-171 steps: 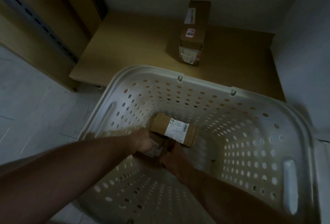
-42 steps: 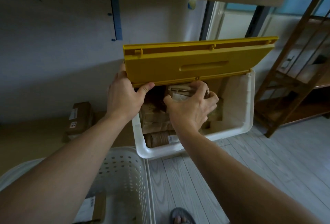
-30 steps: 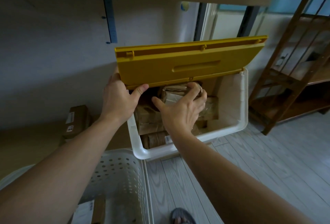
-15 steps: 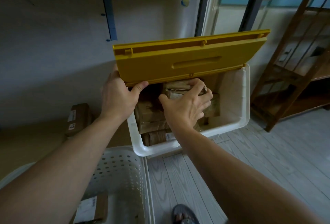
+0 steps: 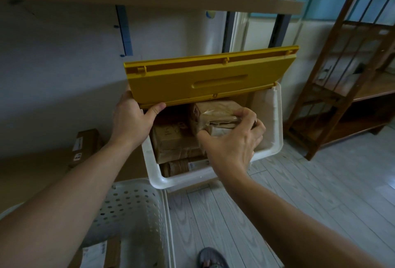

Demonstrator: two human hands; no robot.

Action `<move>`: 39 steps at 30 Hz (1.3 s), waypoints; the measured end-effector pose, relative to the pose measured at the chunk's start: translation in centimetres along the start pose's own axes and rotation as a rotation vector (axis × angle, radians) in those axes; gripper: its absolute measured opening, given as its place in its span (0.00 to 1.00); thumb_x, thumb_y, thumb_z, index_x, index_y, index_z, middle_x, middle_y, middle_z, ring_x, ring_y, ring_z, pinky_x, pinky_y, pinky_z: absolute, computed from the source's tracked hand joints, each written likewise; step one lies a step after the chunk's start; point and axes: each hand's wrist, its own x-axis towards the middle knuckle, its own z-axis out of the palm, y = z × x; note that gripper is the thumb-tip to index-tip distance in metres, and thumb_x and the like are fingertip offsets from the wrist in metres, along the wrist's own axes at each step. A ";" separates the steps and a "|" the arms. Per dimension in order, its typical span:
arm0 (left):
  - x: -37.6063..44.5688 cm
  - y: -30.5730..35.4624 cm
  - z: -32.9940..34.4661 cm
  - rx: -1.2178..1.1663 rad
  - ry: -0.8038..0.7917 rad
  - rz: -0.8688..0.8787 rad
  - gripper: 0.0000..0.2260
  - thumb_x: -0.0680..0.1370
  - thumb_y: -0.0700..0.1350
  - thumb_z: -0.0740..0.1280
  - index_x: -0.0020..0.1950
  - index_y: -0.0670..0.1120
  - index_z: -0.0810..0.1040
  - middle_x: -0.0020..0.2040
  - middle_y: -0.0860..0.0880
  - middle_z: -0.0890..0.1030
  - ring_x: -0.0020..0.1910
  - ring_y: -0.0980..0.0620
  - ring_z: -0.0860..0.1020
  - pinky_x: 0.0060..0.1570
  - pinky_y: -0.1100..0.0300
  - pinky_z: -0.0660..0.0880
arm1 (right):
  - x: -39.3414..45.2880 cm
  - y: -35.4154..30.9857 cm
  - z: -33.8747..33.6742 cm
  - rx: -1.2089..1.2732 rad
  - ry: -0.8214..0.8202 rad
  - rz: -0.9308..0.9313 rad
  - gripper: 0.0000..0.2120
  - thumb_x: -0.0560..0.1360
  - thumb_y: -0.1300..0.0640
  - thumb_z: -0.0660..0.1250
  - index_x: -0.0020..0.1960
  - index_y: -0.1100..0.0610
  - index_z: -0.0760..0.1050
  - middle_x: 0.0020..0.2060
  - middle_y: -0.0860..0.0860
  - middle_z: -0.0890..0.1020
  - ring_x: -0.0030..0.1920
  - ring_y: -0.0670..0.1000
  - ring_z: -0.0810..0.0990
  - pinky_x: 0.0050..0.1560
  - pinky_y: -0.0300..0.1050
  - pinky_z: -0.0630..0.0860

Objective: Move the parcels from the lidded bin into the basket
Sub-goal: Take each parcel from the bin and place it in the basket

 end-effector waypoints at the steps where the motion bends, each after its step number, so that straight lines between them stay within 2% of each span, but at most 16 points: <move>1: 0.0 0.0 0.0 -0.002 -0.005 -0.003 0.28 0.74 0.62 0.71 0.66 0.46 0.74 0.55 0.47 0.81 0.51 0.49 0.79 0.48 0.57 0.75 | -0.1 0.2 -0.5 0.021 0.000 -0.001 0.39 0.60 0.46 0.79 0.61 0.40 0.58 0.69 0.52 0.59 0.69 0.56 0.62 0.66 0.64 0.71; 4: 0.0 0.2 -0.2 -0.013 -0.042 -0.019 0.26 0.75 0.58 0.72 0.67 0.44 0.74 0.55 0.47 0.81 0.54 0.48 0.79 0.44 0.64 0.71 | -0.7 0.4 -2.0 0.061 -0.024 -0.021 0.37 0.59 0.45 0.78 0.60 0.39 0.59 0.66 0.51 0.61 0.66 0.55 0.64 0.62 0.61 0.74; 6: -0.3 0.9 -0.5 -0.037 -0.062 -0.015 0.26 0.77 0.54 0.72 0.71 0.44 0.71 0.60 0.48 0.80 0.58 0.51 0.77 0.47 0.66 0.71 | -1.0 0.6 -2.8 0.072 -0.049 -0.057 0.37 0.59 0.44 0.77 0.60 0.38 0.59 0.64 0.49 0.62 0.65 0.53 0.65 0.61 0.60 0.76; 10: -2.1 2.3 -1.6 -0.053 -0.084 0.004 0.26 0.80 0.48 0.69 0.74 0.45 0.64 0.64 0.54 0.72 0.63 0.56 0.70 0.60 0.57 0.68 | -2.1 0.3 -4.1 0.093 -0.081 -0.118 0.39 0.55 0.38 0.76 0.60 0.35 0.59 0.63 0.46 0.62 0.64 0.52 0.67 0.58 0.59 0.78; 14: -3.7 3.1 -3.1 -0.087 0.012 -0.007 0.28 0.81 0.48 0.68 0.77 0.50 0.59 0.73 0.51 0.69 0.68 0.56 0.69 0.63 0.56 0.67 | -3.3 -0.3 -5.3 0.117 -0.138 -0.194 0.39 0.54 0.34 0.73 0.61 0.35 0.60 0.61 0.45 0.63 0.62 0.50 0.69 0.59 0.56 0.78; 16: -4.6 3.7 -4.1 -0.014 0.072 0.034 0.27 0.80 0.47 0.69 0.76 0.49 0.61 0.71 0.49 0.69 0.67 0.55 0.69 0.62 0.58 0.67 | -4.2 -0.4 -5.7 0.121 -0.178 -0.229 0.39 0.54 0.33 0.73 0.61 0.34 0.60 0.61 0.46 0.64 0.63 0.51 0.69 0.60 0.55 0.78; 19: -6.8 4.3 -5.6 0.238 0.050 0.223 0.20 0.79 0.43 0.69 0.69 0.46 0.70 0.63 0.49 0.71 0.60 0.60 0.68 0.56 0.71 0.65 | -5.5 -0.6 -6.1 0.139 -0.220 -0.255 0.41 0.54 0.31 0.73 0.62 0.34 0.60 0.62 0.46 0.64 0.63 0.50 0.70 0.60 0.54 0.78; 21: -8.7 4.2 -6.5 0.325 0.008 0.277 0.14 0.79 0.44 0.68 0.64 0.46 0.73 0.57 0.51 0.73 0.54 0.61 0.69 0.51 0.71 0.66 | -6.0 -1.1 -6.1 0.161 -0.228 -0.274 0.42 0.53 0.30 0.73 0.62 0.34 0.60 0.62 0.46 0.65 0.63 0.50 0.70 0.59 0.53 0.79; 23: -10.5 4.0 -7.0 0.251 -0.024 0.170 0.10 0.82 0.48 0.65 0.62 0.48 0.74 0.54 0.52 0.75 0.52 0.57 0.73 0.50 0.63 0.72 | -6.5 -1.8 -6.2 0.190 -0.229 -0.304 0.41 0.53 0.30 0.73 0.62 0.35 0.60 0.62 0.45 0.65 0.62 0.49 0.70 0.59 0.50 0.78; 25: -11.7 3.5 -7.2 0.111 -0.069 -0.048 0.10 0.84 0.53 0.61 0.62 0.51 0.75 0.55 0.52 0.78 0.55 0.53 0.77 0.53 0.53 0.76 | -7.2 -2.6 -6.2 0.217 -0.214 -0.353 0.41 0.54 0.32 0.74 0.62 0.35 0.60 0.61 0.45 0.66 0.62 0.49 0.70 0.58 0.47 0.77; 26: -12.0 3.5 -7.5 0.014 -0.103 -0.179 0.13 0.83 0.58 0.59 0.61 0.53 0.75 0.56 0.52 0.79 0.56 0.51 0.78 0.56 0.48 0.77 | -7.8 -3.0 -6.2 0.229 -0.208 -0.386 0.41 0.55 0.32 0.74 0.63 0.35 0.60 0.61 0.46 0.66 0.62 0.49 0.69 0.58 0.45 0.76; 28: -12.4 4.0 -8.1 -0.266 -0.174 -0.428 0.24 0.79 0.69 0.56 0.62 0.53 0.76 0.56 0.49 0.82 0.54 0.47 0.82 0.57 0.38 0.78 | -9.1 -3.7 -6.1 0.256 -0.204 -0.463 0.41 0.56 0.34 0.75 0.63 0.37 0.61 0.61 0.47 0.66 0.62 0.50 0.69 0.57 0.42 0.74; 30: -12.6 5.0 -8.9 -0.620 -0.256 -0.594 0.31 0.79 0.71 0.52 0.65 0.51 0.78 0.53 0.46 0.86 0.48 0.47 0.85 0.54 0.40 0.80 | -10.5 -4.1 -5.6 0.262 -0.209 -0.524 0.41 0.56 0.35 0.77 0.63 0.40 0.62 0.61 0.49 0.66 0.63 0.51 0.68 0.57 0.44 0.74; 32: -12.7 6.0 -9.8 -0.816 -0.274 -0.659 0.30 0.80 0.68 0.51 0.65 0.49 0.80 0.51 0.45 0.87 0.48 0.47 0.86 0.49 0.49 0.81 | -11.4 -4.5 -4.6 0.253 -0.224 -0.558 0.40 0.56 0.35 0.77 0.63 0.43 0.64 0.62 0.50 0.65 0.66 0.53 0.67 0.57 0.50 0.76; 35: -12.7 5.9 -11.3 -0.881 -0.197 -0.663 0.26 0.82 0.65 0.55 0.65 0.49 0.82 0.58 0.43 0.85 0.60 0.43 0.83 0.58 0.46 0.78 | -12.1 -5.2 -2.9 0.262 -0.282 -0.559 0.41 0.56 0.36 0.78 0.63 0.42 0.64 0.64 0.49 0.64 0.69 0.53 0.65 0.59 0.55 0.76; 39: -13.7 4.3 -13.1 -0.982 -0.097 -0.693 0.22 0.82 0.59 0.60 0.67 0.47 0.80 0.61 0.43 0.84 0.59 0.44 0.83 0.58 0.49 0.77 | -13.4 -6.1 -0.3 0.277 -0.333 -0.581 0.41 0.57 0.35 0.79 0.64 0.40 0.63 0.67 0.51 0.64 0.70 0.49 0.64 0.62 0.54 0.76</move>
